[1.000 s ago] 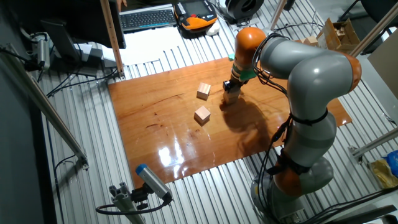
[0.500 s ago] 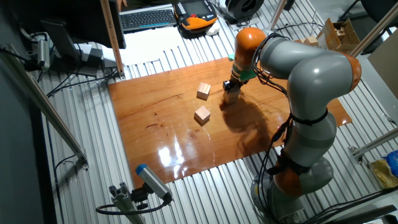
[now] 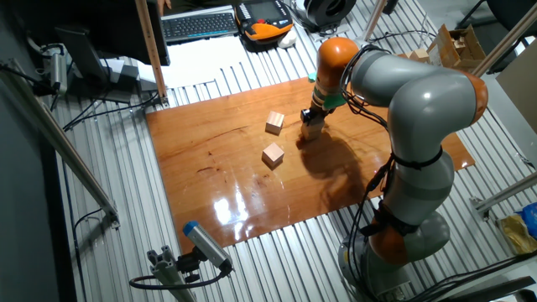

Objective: Stack the blocks in a vertical line of five

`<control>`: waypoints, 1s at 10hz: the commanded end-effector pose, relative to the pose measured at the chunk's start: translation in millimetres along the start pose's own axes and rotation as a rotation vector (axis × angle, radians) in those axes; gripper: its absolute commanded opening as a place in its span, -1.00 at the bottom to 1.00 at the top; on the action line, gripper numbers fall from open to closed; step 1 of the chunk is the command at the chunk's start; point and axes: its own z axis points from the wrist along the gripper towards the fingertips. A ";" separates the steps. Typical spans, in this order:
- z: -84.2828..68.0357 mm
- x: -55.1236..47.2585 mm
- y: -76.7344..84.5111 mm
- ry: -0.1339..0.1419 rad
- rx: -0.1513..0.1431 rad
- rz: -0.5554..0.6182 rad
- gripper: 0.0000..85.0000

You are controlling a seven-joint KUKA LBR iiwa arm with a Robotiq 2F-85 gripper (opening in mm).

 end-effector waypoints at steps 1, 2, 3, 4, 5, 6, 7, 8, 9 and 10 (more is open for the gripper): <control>0.3 0.3 0.3 -0.001 0.001 0.000 -0.20; 0.3 0.3 0.3 -0.001 0.001 0.001 -0.20; 0.1 0.4 0.3 -0.001 0.002 0.000 -0.20; 0.0 0.4 0.2 0.001 0.001 0.000 -0.20; -0.3 0.7 0.1 0.002 0.001 -0.002 -0.20; -0.9 1.0 0.1 0.002 0.002 -0.002 -0.20; -0.9 0.9 0.0 0.002 0.004 -0.003 -0.20; -0.9 0.8 -0.1 0.002 0.004 -0.003 -0.20; -1.0 0.7 -0.4 0.002 0.002 -0.005 -0.20; -1.1 0.4 -0.8 0.001 0.002 -0.006 -0.20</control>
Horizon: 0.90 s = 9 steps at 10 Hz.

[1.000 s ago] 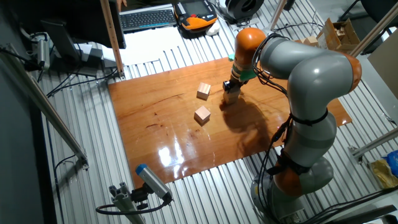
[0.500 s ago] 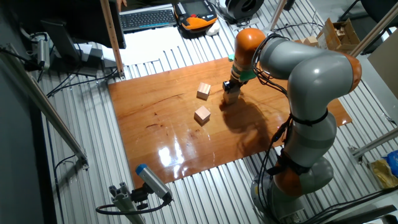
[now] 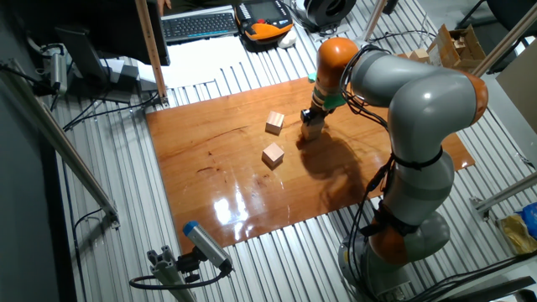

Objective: Stack the blocks in a vertical line of five

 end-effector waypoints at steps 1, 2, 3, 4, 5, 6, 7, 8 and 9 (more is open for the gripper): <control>-0.1 -0.2 -0.3 -0.002 0.000 -0.002 -0.20; -0.1 -0.3 -0.4 -0.002 0.000 -0.003 -0.20; 0.0 -0.2 -0.3 -0.002 -0.002 -0.003 -0.20; 0.0 -0.2 -0.4 -0.002 0.000 -0.003 -0.20; 0.2 -0.2 -0.7 -0.002 0.000 -0.003 -0.20; 0.3 -0.2 -0.7 -0.002 -0.002 0.000 -0.20; 0.4 -0.1 -0.5 -0.003 -0.001 0.006 -0.20; 0.7 -0.1 -0.3 -0.005 -0.001 0.008 -0.20; 0.8 0.1 0.1 -0.005 -0.001 0.011 -0.20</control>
